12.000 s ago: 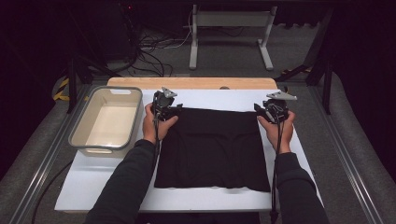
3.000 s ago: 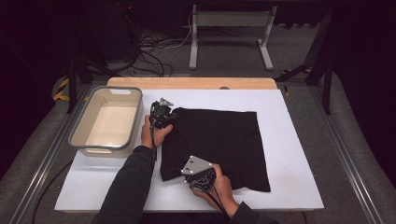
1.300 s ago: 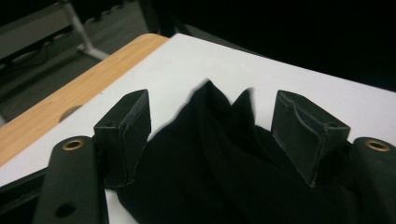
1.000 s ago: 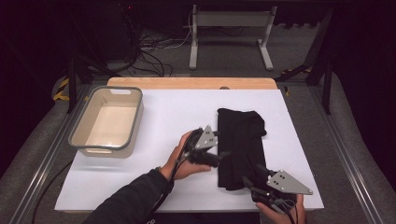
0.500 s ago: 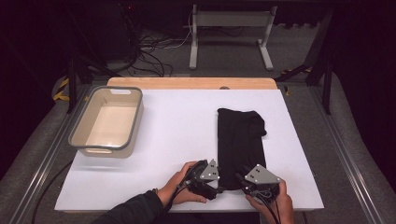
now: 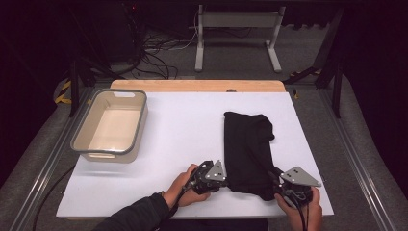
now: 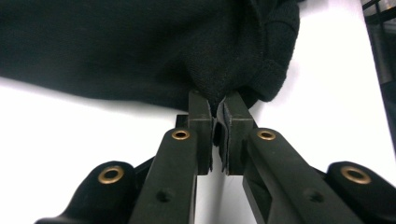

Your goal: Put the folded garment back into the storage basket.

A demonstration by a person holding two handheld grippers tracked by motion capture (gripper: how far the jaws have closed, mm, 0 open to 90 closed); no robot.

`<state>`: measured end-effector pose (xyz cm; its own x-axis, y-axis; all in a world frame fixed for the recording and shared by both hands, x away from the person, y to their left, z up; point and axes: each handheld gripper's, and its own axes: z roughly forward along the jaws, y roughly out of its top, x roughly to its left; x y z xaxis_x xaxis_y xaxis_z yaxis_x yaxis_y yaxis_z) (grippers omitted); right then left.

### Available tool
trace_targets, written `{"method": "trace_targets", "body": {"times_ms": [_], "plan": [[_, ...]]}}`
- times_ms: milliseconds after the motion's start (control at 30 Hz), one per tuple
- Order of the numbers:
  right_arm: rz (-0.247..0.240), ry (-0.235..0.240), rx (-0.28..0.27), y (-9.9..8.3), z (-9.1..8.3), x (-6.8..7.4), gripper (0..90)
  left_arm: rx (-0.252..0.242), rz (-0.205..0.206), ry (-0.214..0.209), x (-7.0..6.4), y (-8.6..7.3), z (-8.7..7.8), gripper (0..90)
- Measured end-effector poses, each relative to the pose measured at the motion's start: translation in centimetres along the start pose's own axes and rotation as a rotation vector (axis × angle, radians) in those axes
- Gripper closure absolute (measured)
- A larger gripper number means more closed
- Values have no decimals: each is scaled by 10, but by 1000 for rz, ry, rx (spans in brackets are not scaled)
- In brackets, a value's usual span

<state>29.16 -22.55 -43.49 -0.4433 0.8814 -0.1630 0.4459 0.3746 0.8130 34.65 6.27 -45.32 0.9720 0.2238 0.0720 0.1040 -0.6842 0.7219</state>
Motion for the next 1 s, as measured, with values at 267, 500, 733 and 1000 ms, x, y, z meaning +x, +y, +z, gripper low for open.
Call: {"method": "trace_targets", "body": {"times_ms": [267, 500, 733, 1000], "plan": [[38, 97, -1, -4, -8, 0, 462, -25, 28, 61, -7, -15, -37, 865], [5, 144, -29, 10, 1, 12, 407, 6, 62, 70, -29, -28, -47, 865], [14, 135, -25, 16, 34, 3, 391, 23, 87, 64, -58, -33, -41, 861], [42, 97, -39, 32, 82, -24, 426, -41, -8, 56, -42, -36, -52, 382]]}}
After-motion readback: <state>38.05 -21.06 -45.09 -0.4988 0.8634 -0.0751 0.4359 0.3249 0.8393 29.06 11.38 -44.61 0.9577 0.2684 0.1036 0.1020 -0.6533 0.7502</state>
